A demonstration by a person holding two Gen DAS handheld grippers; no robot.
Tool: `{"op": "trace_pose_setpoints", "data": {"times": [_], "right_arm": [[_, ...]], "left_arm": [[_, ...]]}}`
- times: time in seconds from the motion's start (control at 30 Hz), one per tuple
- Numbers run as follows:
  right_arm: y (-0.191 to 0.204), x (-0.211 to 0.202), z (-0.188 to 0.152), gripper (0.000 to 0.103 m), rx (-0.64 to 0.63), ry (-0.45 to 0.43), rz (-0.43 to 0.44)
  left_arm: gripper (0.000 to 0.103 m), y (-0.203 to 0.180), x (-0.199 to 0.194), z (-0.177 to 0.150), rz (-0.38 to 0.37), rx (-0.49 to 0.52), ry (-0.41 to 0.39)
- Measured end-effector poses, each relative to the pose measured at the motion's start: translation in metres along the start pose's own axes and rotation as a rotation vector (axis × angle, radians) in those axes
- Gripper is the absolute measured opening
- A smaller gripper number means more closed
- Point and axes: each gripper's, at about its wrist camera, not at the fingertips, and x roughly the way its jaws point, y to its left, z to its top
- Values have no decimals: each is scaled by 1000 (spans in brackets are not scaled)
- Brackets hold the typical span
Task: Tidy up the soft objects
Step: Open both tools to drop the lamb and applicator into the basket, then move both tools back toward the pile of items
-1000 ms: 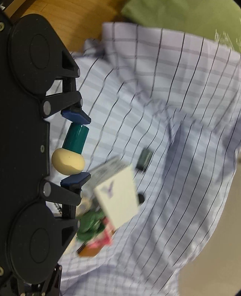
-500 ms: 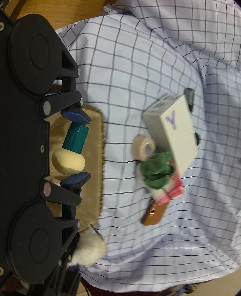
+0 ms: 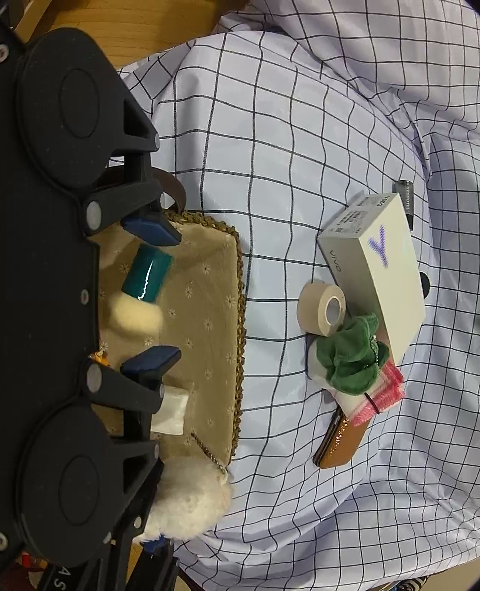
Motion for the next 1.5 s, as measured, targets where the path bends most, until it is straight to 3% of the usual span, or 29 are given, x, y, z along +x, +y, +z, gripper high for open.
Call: {"op": "trace_pose_setpoints", "data": {"times": [0.17, 0.3, 1.5], "right_arm": [[0, 3, 1, 38, 1, 12, -9], [-1, 3, 1, 52, 4, 9, -19], [-13, 9, 16, 79, 36, -14, -93]], "left_arm": [[68, 2, -2, 0, -6, -9, -5], [69, 5, -2, 0, -13, -14, -6], [77, 2, -6, 0, -41, 33, 17]]}}
